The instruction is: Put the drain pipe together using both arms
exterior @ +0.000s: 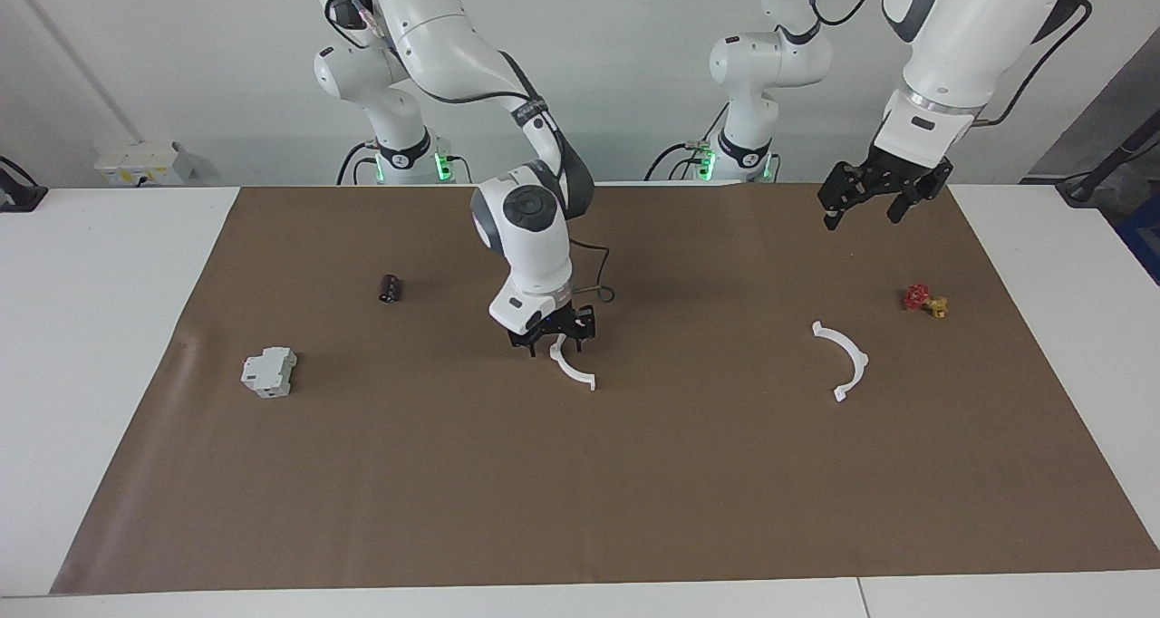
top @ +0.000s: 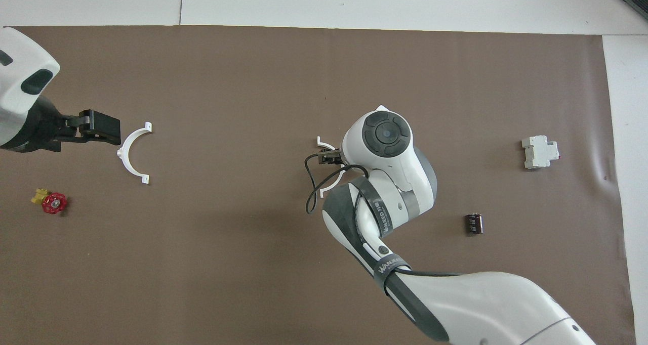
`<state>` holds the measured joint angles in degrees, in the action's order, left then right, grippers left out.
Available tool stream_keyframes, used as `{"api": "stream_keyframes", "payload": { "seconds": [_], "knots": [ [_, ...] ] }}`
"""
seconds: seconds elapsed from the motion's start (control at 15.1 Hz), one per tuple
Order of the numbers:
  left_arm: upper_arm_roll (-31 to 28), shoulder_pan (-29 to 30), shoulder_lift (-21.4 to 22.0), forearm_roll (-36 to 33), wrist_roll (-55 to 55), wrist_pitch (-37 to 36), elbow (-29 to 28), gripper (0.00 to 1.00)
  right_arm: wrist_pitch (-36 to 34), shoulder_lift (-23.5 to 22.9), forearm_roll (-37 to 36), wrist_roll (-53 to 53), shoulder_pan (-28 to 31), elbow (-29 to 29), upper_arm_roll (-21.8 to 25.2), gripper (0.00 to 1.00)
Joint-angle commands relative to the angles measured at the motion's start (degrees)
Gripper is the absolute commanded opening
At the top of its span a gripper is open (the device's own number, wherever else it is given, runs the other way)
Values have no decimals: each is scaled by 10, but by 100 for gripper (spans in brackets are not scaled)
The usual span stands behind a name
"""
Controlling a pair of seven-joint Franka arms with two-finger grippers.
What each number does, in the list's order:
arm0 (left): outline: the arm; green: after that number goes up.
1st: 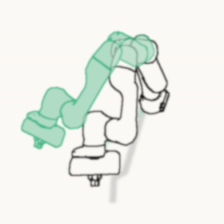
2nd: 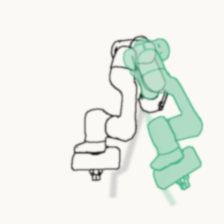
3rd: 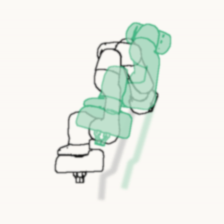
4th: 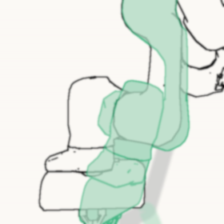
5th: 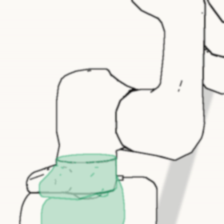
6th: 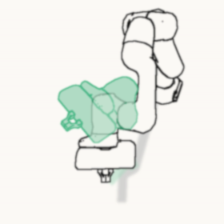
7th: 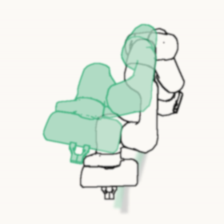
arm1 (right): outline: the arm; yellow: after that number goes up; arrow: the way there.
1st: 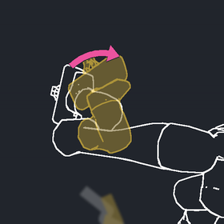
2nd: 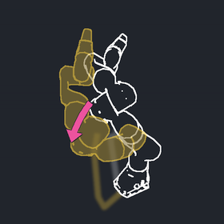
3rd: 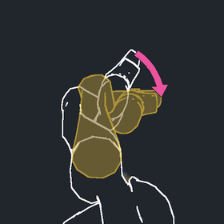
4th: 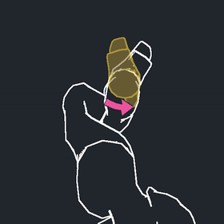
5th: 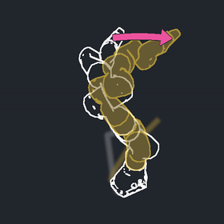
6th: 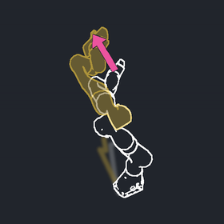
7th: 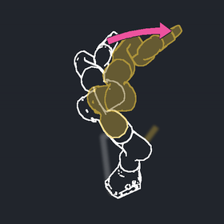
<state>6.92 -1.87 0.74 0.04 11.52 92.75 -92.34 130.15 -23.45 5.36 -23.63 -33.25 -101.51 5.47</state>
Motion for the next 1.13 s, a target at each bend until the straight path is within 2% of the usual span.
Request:
{"api": "stream_keyframes", "payload": {
  "seconds": [0.0, 0.27, 0.33, 0.4, 0.6, 0.66, 0.8, 1.06],
  "knots": [
    [-1, 2, 9, 8, 5, -5, -4, 100, -52, 73, -10, -6, 48, -12, -2, 100],
    [-2, 8, 11, 8, 10, -3, -12, 100, -116, 132, -10, 39, 125, -11, -1, 100],
    [-3, 9, 25, 4, 14, 5, -38, 100, -131, 144, -10, 57, 146, -11, -1, 100],
    [-3, 9, 39, 1, 6, 35, -72, 100, -145, 157, -10, 74, 168, -11, 0, 100],
    [-4, 41, 98, 1, 11, 218, -229, 100, -208, 190, -30, 125, 224, -6, -1, 100],
    [-4, 54, 105, 1, 13, 263, -265, 100, -232, 198, -37, 138, 235, -6, -1, 100],
    [-3, 68, 85, 1, 11, 298, -280, 100, -280, 215, -56, 142, 254, -6, -1, 100],
    [-3, 66, 9, 1, 24, 361, -289, 100, -347, 238, -85, 197, 295, -6, -1, 100]
  ]
}}
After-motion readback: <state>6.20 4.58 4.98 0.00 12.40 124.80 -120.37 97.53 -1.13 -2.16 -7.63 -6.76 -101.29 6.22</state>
